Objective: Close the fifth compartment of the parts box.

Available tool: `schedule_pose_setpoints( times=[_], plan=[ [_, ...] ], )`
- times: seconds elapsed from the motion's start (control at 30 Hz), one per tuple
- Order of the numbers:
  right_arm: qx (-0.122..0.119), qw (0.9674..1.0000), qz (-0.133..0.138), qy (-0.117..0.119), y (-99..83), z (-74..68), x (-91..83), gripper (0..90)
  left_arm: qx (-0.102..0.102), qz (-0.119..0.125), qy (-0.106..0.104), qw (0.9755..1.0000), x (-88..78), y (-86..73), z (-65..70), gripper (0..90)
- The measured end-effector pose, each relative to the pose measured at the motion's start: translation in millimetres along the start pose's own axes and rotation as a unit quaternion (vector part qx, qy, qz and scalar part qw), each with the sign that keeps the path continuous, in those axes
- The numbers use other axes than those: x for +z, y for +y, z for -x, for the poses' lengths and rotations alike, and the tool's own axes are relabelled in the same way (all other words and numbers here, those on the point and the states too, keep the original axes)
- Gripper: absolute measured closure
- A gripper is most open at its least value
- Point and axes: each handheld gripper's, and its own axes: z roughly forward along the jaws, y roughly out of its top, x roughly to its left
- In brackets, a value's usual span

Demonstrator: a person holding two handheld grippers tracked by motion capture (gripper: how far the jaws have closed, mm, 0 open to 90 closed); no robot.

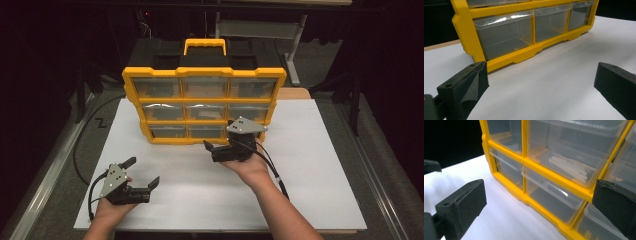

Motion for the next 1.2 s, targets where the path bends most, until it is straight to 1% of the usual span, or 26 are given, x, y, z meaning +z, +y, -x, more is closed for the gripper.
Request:
schedule_pose_setpoints(
  times=[0.17,0.37,0.53,0.73,0.93,1.03,1.07,1.17,1.2],
  plan=[
    [-0.003,1.0000,0.003,-0.002,-12.1,1.1,-7.4,0.6,0.003,-0.002,0.000,1.0000,-0.1,0.1,1.0,0.2],
    [-0.001,1.0000,0.004,-0.002,-28.7,6.2,-21.6,0.5,0.006,-0.007,-0.001,1.0000,1.3,-0.8,1.4,0.2],
    [0.005,0.9999,0.002,-0.010,-42.2,12.7,-30.2,0.5,0.007,-0.008,0.000,0.9999,1.7,-0.7,2.6,0.2],
    [0.004,0.9998,-0.003,-0.017,-58.9,18.6,-41.6,0.6,0.007,-0.009,0.001,0.9999,1.9,-0.9,3.1,0.2],
    [0.007,0.9994,-0.014,-0.030,-85.7,27.3,-62.4,0.5,0.008,-0.010,0.001,0.9999,1.8,-1.5,3.0,0.2],
    [0.016,0.9989,-0.019,-0.039,-100.5,32.3,-74.5,0.5,0.008,-0.011,0.001,0.9999,1.8,-1.5,3.2,0.2],
    [0.018,0.9988,-0.019,-0.041,-102.8,33.1,-76.5,0.5,0.009,-0.011,0.002,0.9999,1.9,-1.5,3.3,0.2],
    [0.032,0.9977,-0.008,-0.059,-120.5,37.2,-89.1,0.5,0.010,-0.010,0.001,0.9999,1.9,-1.4,4.1,0.2],
    [0.037,0.9974,-0.005,-0.062,-125.2,37.8,-91.3,0.5,0.010,-0.009,0.001,0.9999,1.8,-1.0,4.3,0.2]
  ],
)
